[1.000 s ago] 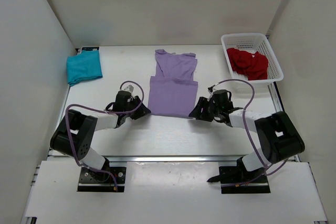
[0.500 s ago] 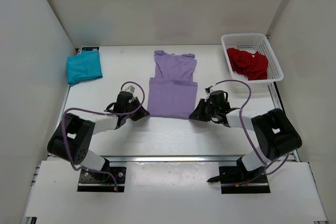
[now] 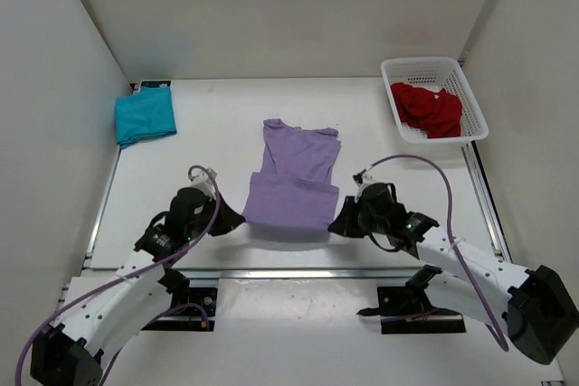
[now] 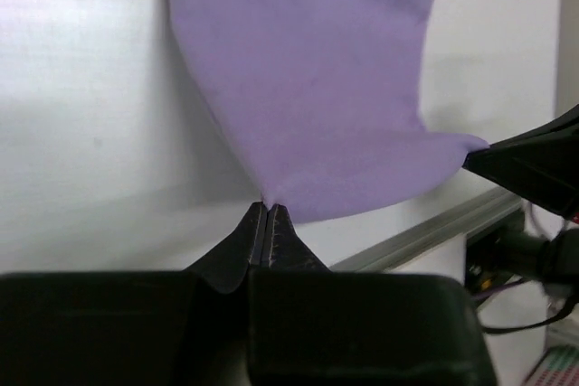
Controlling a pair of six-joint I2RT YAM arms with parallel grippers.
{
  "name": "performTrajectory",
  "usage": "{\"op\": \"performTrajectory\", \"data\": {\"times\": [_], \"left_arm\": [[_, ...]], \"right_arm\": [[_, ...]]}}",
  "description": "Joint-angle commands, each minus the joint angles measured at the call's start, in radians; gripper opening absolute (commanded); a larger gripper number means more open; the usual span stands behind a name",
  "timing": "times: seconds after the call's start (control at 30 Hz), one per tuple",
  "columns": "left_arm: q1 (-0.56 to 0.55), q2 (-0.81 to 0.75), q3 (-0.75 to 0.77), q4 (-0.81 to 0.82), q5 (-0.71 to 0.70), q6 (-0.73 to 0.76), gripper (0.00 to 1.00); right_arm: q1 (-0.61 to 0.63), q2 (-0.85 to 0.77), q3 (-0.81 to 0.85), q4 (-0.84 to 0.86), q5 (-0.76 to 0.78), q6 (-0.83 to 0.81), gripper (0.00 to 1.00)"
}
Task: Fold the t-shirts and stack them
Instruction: Grab one side of the 2/3 rectangular tshirt with both arms, then fold the long partially folded tshirt into a neat square
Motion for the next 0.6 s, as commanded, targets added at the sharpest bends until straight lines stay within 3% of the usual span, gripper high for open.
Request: {"op": "performTrajectory", "data": {"times": [0.0, 0.17, 0.23, 0.33, 0.57], "left_arm": [[0.072, 0.078, 0.162, -0.03, 0.007, 0.051, 0.0], [0.172, 0.452, 0.399, 0.168, 0.097, 0.054, 0.0], [0.182, 0.561, 0.494, 0.213, 0.056, 0.045, 0.0], [0.196, 0.809, 0.719, 0.199, 0.026, 0.048, 0.0], [0.23, 1.205, 1.132, 0.116, -0.032, 0.056, 0.0]], "right_arm": [[-0.102, 0.023, 0.165, -0.046, 0.021, -0.088, 0.0], [-0.338, 0.279, 0.383, 0.008, -0.121, -0.198, 0.01], [-0.402, 0.381, 0.518, 0.011, -0.143, -0.224, 0.0], [-0.453, 0.56, 0.711, -0.01, -0.146, -0.258, 0.0], [-0.554, 0.929, 1.072, -0.027, -0.204, -0.249, 0.0]]}}
